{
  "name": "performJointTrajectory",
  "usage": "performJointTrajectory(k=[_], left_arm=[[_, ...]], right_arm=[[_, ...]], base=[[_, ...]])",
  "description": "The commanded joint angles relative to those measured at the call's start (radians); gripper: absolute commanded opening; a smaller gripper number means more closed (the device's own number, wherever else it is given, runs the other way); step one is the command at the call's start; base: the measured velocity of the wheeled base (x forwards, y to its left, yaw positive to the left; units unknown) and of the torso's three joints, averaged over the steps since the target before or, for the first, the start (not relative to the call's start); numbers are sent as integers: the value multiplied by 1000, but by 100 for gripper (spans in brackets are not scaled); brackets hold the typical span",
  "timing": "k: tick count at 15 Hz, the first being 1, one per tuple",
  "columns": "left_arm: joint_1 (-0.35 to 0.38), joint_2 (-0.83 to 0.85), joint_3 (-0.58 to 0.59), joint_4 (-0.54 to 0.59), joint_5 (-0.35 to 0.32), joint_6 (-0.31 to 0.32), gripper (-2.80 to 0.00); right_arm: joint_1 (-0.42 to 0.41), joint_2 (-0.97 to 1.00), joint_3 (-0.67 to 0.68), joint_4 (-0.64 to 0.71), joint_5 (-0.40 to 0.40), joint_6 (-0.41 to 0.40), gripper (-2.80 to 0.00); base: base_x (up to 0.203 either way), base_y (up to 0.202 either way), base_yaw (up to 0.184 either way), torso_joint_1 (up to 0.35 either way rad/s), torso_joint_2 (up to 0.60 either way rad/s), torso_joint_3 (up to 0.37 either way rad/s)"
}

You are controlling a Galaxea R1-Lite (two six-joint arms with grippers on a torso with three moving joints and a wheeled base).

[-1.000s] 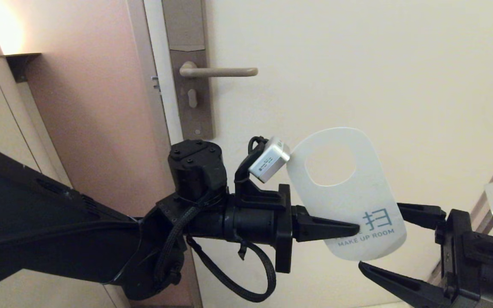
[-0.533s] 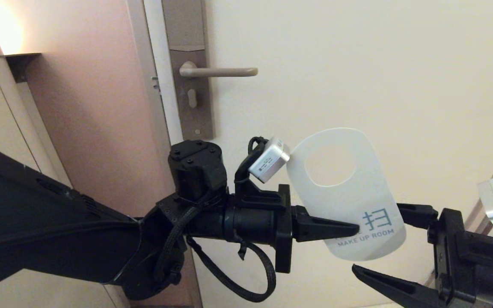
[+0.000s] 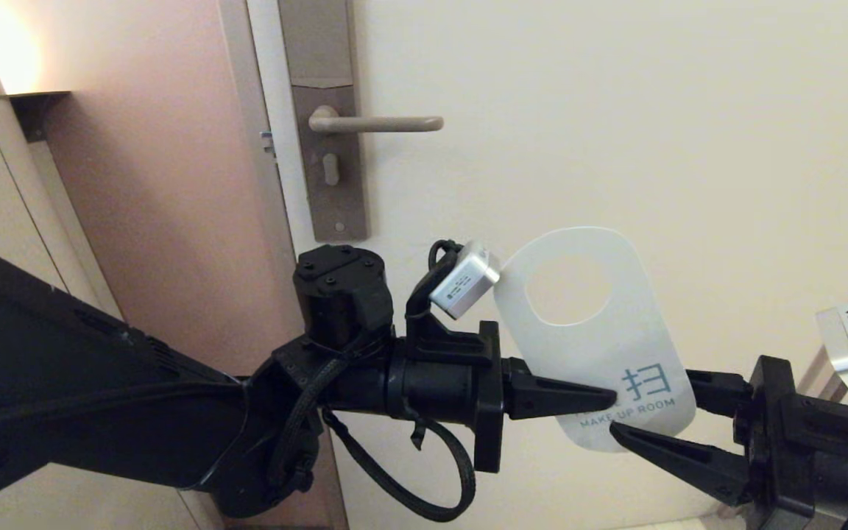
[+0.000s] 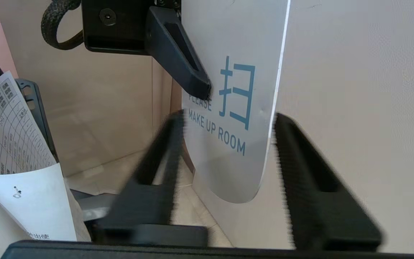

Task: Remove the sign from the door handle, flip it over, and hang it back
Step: Hand it to the other hand

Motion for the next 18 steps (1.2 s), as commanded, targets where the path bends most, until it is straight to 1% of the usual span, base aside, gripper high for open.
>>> performJointTrajectory(k=[1,4,8,14,18], left_arm=[[0,3,1,-6,-5,-1,-280],[-3,3,16,-15,-5,0,-280],[-5,19,29,-65,-7,-4,-280],[-5,18,35,-68,-7,0,-280],[-5,18,50,-92,-5,0,-280]], right_arm=[[0,0,1,-4,2,-1,-280],[0,-4,6,-4,3,-1,-280],[0,-6,8,-4,3,-1,-280],[0,-4,6,-4,3,-3,-280],[0,-4,9,-4,3,-3,-280]], base=[[0,0,0,0,0,0],[0,0,0,0,0,0],[0,0,0,0,0,0],[0,0,0,0,0,0],[0,0,0,0,0,0]])
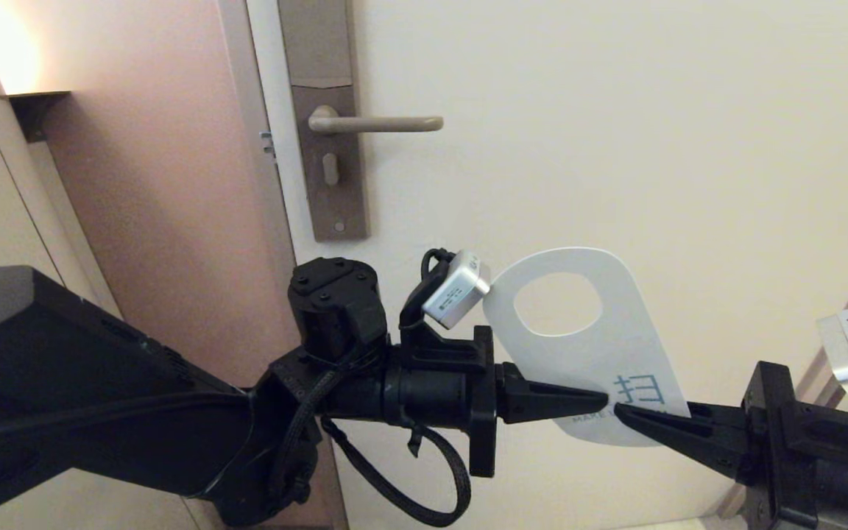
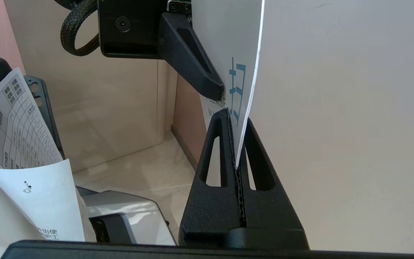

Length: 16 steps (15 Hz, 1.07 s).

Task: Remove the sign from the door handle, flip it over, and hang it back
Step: Hand it to the other hand

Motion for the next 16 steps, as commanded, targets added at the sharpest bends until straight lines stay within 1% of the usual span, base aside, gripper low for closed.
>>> performJointTrajectory(k=[1,5,11,14,16], left_arm=[[0,1,9,-13,-4,-1,0],[0,-3,16,-31,-8,-16,0],[5,-7,32,-34,-6,-11,0],[8,-16,60,-58,30,-12,0],[14,-23,83,-87,34,-13,0]], right_arm=[[0,-2,3,-4,2,-1,-280],[0,-1,6,-4,2,-1,-280],[1,0,5,-4,2,-3,-280],[0,-5,6,-4,0,-3,-280],[0,-7,5,-4,0,-1,-280]], base=[[0,0,0,0,0,0],[0,0,0,0,0,0],[0,0,0,0,0,0],[0,0,0,0,0,0],[0,0,0,0,0,0]])
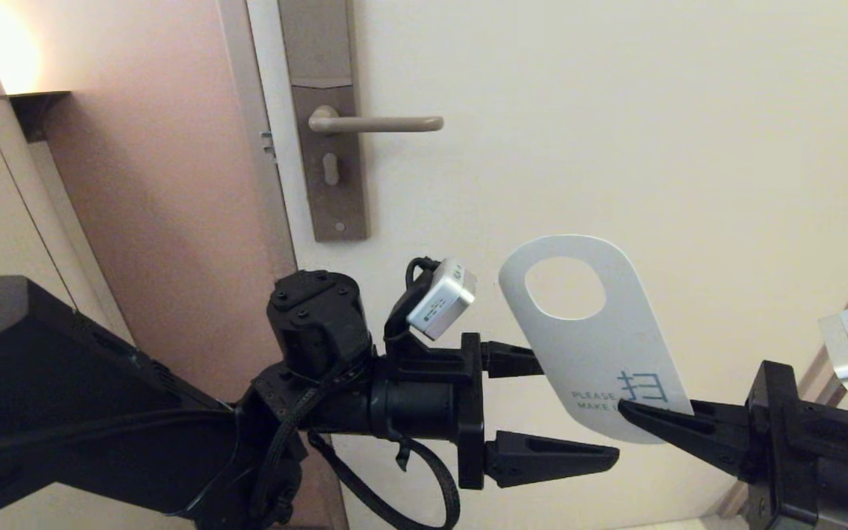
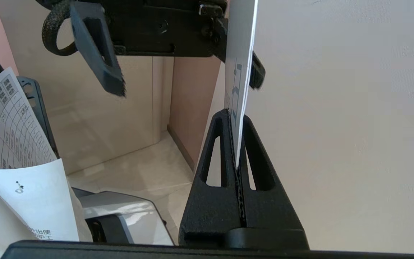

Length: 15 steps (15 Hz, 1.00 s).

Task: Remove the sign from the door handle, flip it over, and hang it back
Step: Hand it to the other hand, then hang the sign back with the other side facing out

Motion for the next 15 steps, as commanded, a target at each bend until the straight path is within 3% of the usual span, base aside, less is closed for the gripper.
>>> performJointTrajectory(k=[1,5,8,15], left_arm=[[5,-10,19,-15,0,-2,0],[73,-26,66,-50,1,2,0],[116,-36,125,-109,2,3,0],[124,-41,190,-169,41,39,0]], right_arm=[[0,-2,-1,-5,3,-1,-280],[0,-7,-2,-3,-6,1,-280],[-1,-4,-2,-4,-61,28,-280],[-1,-4,4,-5,-63,31,-280]], base=[[0,0,0,0,0,0],[0,0,0,0,0,0],[0,0,0,0,0,0],[0,0,0,0,0,0]])
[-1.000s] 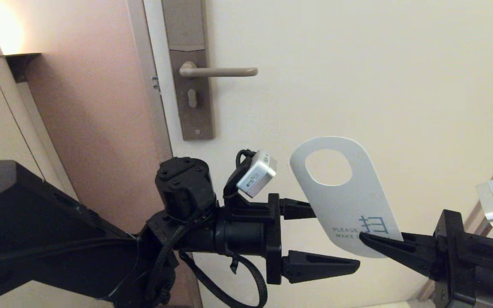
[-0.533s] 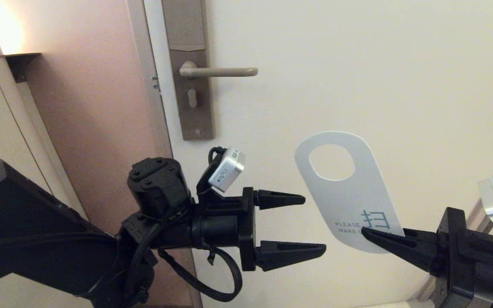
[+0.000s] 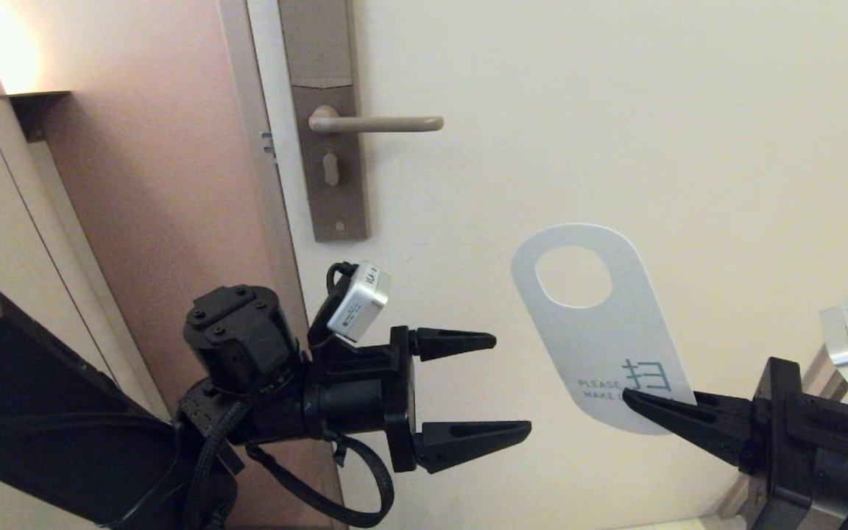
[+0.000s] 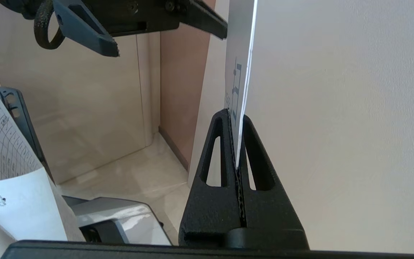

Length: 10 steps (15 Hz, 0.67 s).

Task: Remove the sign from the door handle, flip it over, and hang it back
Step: Hang the sign back with the other side facing out

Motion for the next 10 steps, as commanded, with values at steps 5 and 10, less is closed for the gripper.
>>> performJointTrajectory(k=[5,10], left_arm=[[2,6,7,-9,-4,25,-280],[41,-70,14,-2,145,101,-280]], right_arm=[[1,1,6,-3,1,-2,-280],[1,25,4,-5,-37,-1,-280]], base=[[0,0,0,0,0,0],[0,0,0,0,0,0]])
